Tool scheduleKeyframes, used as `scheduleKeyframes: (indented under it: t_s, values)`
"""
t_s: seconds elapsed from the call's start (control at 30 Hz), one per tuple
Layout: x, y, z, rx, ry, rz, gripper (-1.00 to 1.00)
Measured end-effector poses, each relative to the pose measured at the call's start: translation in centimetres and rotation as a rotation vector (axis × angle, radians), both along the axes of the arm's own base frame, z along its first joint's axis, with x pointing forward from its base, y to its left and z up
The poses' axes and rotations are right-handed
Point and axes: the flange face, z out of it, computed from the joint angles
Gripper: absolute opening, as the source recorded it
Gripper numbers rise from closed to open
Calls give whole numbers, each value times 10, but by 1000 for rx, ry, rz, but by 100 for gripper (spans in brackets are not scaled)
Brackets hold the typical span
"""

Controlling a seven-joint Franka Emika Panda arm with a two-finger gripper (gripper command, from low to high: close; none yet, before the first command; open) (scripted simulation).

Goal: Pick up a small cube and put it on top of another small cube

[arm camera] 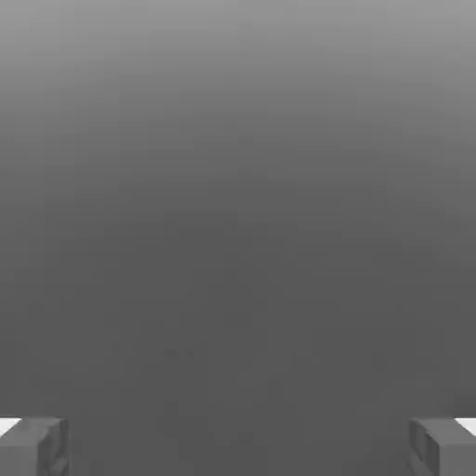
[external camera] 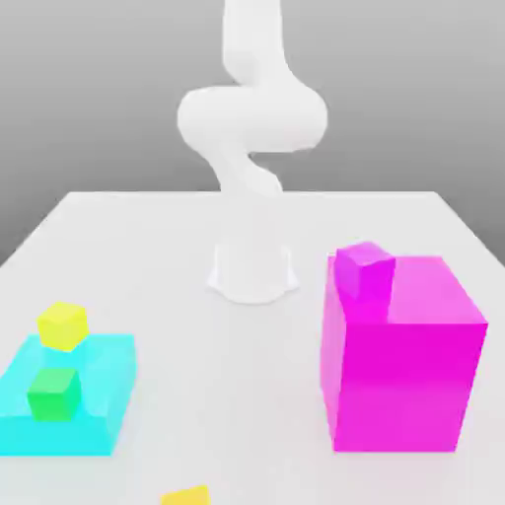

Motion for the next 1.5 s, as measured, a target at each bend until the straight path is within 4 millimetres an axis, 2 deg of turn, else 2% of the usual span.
scheduleKeyframes:
  t_s: [0.13,0.27,0.4,0.53,0.77,0.97,1.1,1.13,1.3,1.33,1.37,1.5]
  values:
    - [50,-9,-53,4,103,48,0]
    - [91,-16,-111,2,200,90,0]
    - [123,-22,-174,-5,296,126,0]
    - [147,-28,-241,-19,391,159,0]
    - [166,-42,-363,-60,556,209,0]
    - [160,-58,-465,-114,698,251,0]
    - [158,-62,-526,-128,726,260,0]
    - [157,-62,-541,-128,727,260,-100]
    - [157,-62,-541,-127,728,260,-100]
    - [157,-62,-548,-127,728,260,-100]
    - [157,-62,-544,-127,729,260,-100]
    - [156,-63,-495,-127,729,260,-100]
